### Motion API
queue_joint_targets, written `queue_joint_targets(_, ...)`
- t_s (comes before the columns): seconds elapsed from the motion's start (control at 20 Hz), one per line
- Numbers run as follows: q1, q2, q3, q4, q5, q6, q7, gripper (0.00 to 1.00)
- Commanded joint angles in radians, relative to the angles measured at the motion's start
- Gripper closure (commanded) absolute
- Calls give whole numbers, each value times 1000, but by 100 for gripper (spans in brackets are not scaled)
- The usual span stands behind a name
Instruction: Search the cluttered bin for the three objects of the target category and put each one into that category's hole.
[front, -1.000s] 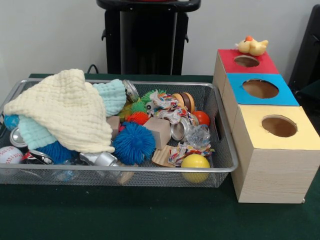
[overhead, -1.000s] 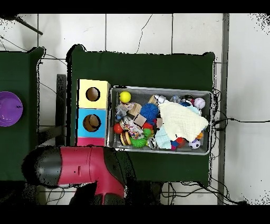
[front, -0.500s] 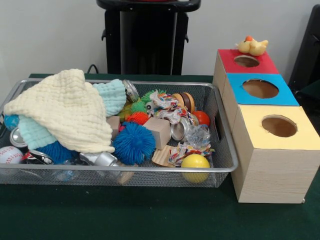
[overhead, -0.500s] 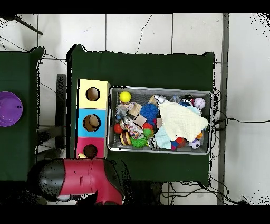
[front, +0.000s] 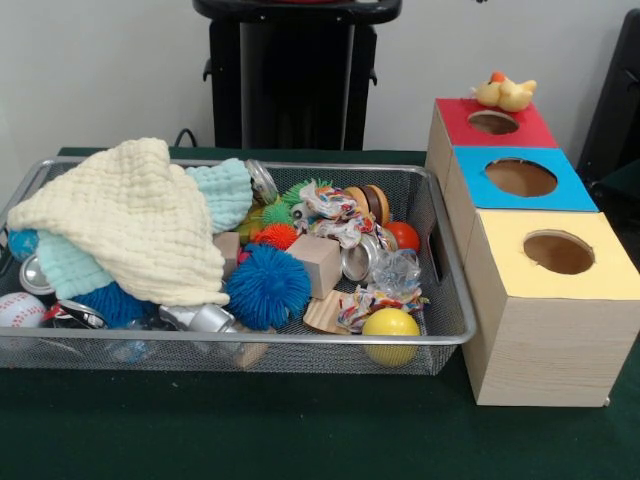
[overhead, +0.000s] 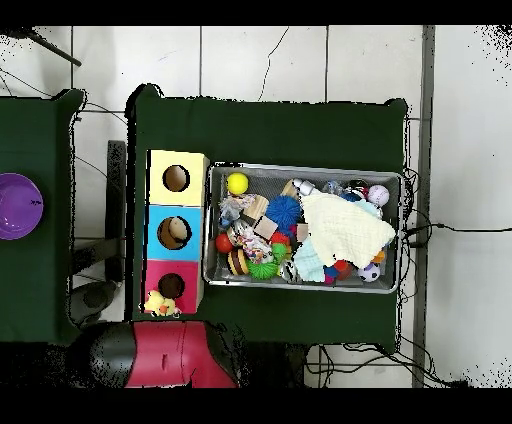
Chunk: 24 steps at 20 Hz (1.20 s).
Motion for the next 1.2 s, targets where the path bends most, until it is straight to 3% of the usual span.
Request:
queue_joint_targets(0.05, -14, 19, 31, 259, -42, -315, 70, 100)
queue_joint_targets(0.15, -20, 19, 37, 283, -38, -351, 70, 100)
queue_joint_targets(0.7, -14, 34, 42, 259, -42, -319, 94, 100)
queue_joint_targets(1.0, -10, 9, 84, 292, 69, -305, 156, 100)
queue_joint_targets(1.2, -5, -24, 115, 355, 175, -354, 190, 100)
